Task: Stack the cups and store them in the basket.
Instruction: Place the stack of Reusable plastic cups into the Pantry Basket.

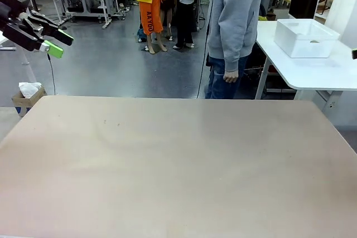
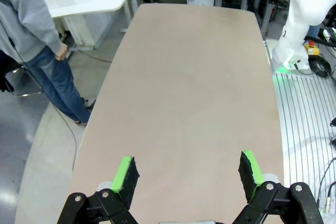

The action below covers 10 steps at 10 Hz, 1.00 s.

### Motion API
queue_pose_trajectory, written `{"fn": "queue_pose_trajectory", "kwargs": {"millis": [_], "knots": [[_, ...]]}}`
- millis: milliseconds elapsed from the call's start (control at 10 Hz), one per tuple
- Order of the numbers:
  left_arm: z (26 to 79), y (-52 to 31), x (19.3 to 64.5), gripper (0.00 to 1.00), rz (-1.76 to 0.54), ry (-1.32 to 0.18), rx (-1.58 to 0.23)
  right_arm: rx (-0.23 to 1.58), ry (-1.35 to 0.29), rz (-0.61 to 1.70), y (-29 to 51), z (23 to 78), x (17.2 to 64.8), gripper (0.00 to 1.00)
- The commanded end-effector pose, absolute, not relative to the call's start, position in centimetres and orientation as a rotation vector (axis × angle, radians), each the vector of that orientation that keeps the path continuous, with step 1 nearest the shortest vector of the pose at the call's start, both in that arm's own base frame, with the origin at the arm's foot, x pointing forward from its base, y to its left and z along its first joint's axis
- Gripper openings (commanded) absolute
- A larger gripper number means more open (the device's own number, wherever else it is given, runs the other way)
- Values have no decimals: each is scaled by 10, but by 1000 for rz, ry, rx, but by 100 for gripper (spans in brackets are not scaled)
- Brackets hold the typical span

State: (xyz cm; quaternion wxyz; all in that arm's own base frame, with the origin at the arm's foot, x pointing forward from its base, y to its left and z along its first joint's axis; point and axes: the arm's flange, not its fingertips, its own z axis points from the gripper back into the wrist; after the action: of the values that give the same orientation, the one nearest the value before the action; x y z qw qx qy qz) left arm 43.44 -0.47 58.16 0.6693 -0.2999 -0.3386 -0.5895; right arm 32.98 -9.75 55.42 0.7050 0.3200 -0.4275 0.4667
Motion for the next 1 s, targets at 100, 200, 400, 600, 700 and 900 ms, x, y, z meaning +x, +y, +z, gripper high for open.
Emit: {"fn": "queue_pose_trajectory", "kwargs": {"millis": [100,200,400,600,700,900], "knots": [[584,-5,434,100,-1327,-754,-678,715,-969,1040,-96,557,332,100],[584,-5,434,100,-1327,-754,-678,715,-969,1040,-96,557,332,100],[584,-5,434,100,-1327,-754,-678,715,-969,1040,-96,557,332,100],[584,-5,434,100,-1327,-754,-678,715,-969,1040,-96,557,332,100],[584,-5,434,100,-1327,-754,-678,715,-969,1040,-96,557,332,100],[584,-5,434,100,-1327,-754,-678,715,-969,1040,-96,557,332,100]]}}
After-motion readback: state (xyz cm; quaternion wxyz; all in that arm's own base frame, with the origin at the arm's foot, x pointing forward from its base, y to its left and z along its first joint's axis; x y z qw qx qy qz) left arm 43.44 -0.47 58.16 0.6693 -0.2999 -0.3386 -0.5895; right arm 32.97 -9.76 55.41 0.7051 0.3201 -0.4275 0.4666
